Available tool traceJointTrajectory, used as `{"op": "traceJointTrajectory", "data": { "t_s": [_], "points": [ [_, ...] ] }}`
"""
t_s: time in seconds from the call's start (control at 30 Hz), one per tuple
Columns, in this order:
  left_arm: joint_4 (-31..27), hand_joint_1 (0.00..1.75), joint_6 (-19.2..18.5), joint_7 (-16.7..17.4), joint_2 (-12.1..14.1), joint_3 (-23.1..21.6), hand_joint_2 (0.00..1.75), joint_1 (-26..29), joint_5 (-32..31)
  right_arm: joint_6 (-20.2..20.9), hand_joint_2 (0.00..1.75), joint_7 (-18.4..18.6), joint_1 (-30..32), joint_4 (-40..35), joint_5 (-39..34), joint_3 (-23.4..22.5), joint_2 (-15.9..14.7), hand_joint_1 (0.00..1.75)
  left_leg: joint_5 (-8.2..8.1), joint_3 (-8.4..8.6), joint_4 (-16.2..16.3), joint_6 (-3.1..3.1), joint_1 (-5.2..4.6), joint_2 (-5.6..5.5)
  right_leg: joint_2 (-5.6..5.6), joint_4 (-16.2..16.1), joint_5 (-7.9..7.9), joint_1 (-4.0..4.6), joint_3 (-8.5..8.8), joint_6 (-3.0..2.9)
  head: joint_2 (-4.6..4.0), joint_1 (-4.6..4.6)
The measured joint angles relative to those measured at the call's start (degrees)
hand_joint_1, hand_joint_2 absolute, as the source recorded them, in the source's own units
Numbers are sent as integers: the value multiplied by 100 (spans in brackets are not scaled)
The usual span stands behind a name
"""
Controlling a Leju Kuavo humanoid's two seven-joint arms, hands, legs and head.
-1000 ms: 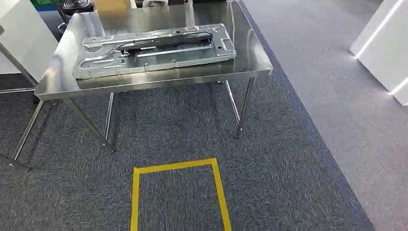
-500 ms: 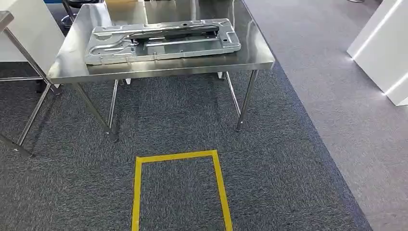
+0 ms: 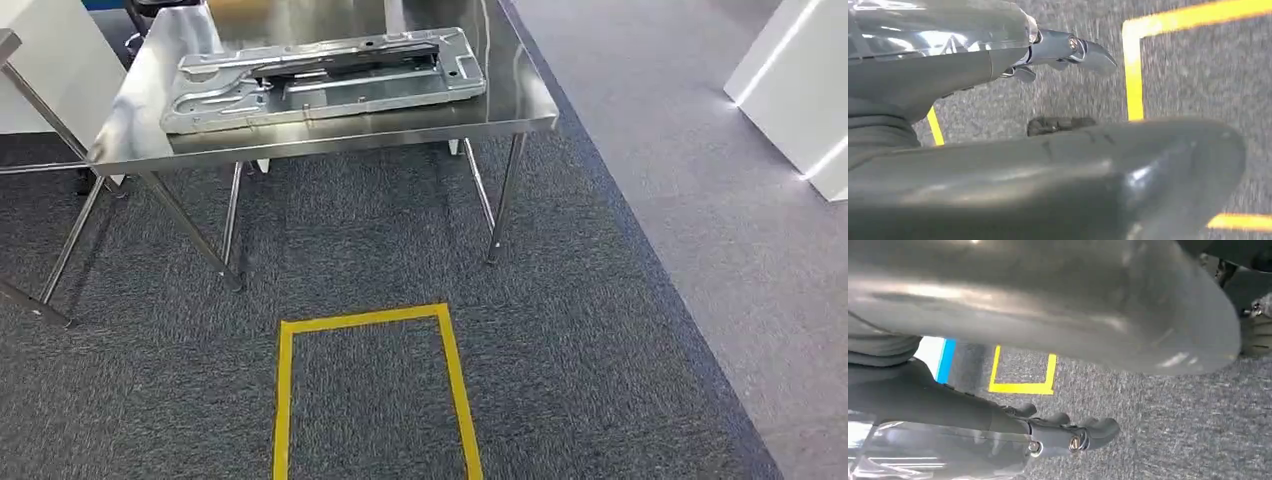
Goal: Take the parts from the cabinet and place them on the table.
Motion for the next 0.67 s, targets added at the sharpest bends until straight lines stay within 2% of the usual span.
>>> {"op": "traceJointTrajectory", "data": {
  "t_s": [0.03,0.07,0.1,0.13,0.17,0.2,0.23,0.27,0.3,0.33,0.37,0.4,0.47,0.5,0.67],
  "points": [
    [0,0,0,-2,0,0,0,3,0,-9,175,4,1,0,-22,-4,4,0,-221,-253,531,-18,4,-1,1,6,2,7,-15,-5,0,0],
    [0,0,-7,-2,0,0,0,9,-2,-11,175,22,3,0,-46,-9,4,0,-337,-444,920,-28,6,-1,3,15,3,13,-29,-5,0,0],
    [0,0,-9,-2,0,0,0,18,-2,-24,175,39,6,0,-61,-13,4,0,-290,-517,1041,-32,10,0,7,24,3,14,-33,-5,0,0],
    [0,0,-11,-2,0,2,0,21,-2,-39,175,52,8,0,-68,-18,7,0,-97,-433,836,-30,14,0,12,37,1,14,-30,-2,0,0],
    [0,0,-11,-2,4,2,0,18,-2,-65,175,68,6,0,-74,-24,9,0,180,-229,390,-32,23,2,18,59,-8,8,-30,6,0,0],
    [0,0,-11,0,24,2,0,15,2,-96,175,103,5,2,-74,-28,24,0,463,48,-196,-112,62,1,19,106,-33,-18,-41,7,0,0],
    [0,0,-11,4,22,2,0,15,4,-113,175,150,-1,0,-74,-41,33,0,627,287,-698,-215,127,-2,34,193,-70,13,-71,42,0,0],
    [9,0,-13,22,-24,2,0,2,13,-147,175,199,-10,-9,-74,-61,-7,0,457,303,-774,-227,110,-74,65,286,-113,53,-129,68,0,0],
    [9,0,-13,37,-15,4,175,-4,18,-151,175,230,-16,-7,-70,-70,4,0,532,263,-748,94,106,-79,73,303,-116,69,-145,62,0,2],
    [9,0,-9,63,-13,9,175,0,24,-160,175,243,-16,-7,-70,-79,4,0,570,248,-745,-26,108,-78,78,297,-99,91,-153,73,0,2],
    [9,0,9,100,-13,13,175,-6,46,-175,175,238,-13,-7,-70,-89,4,0,547,245,-744,35,86,-79,84,285,-88,78,-158,86,0,2],
    [9,0,20,116,-11,20,175,-11,72,-179,0,205,-2,-7,-70,-98,4,0,560,242,-742,48,74,-79,83,281,-82,68,-162,96,0,0],
    [9,0,50,122,-7,61,175,-10,94,-190,0,135,0,-7,-70,-103,4,0,565,232,-741,58,60,-82,83,261,-62,52,-162,128,0,0],
    [9,0,68,122,-4,83,175,-12,101,-192,175,100,-3,-7,-70,-103,4,0,564,230,-740,65,54,-82,84,256,-57,46,-163,136,0,0],
    [9,0,120,122,-4,125,175,-22,138,-181,175,44,-7,-7,-57,-105,2,0,561,223,-736,89,35,-82,84,249,-50,28,-164,173,0,0]
  ]
}}
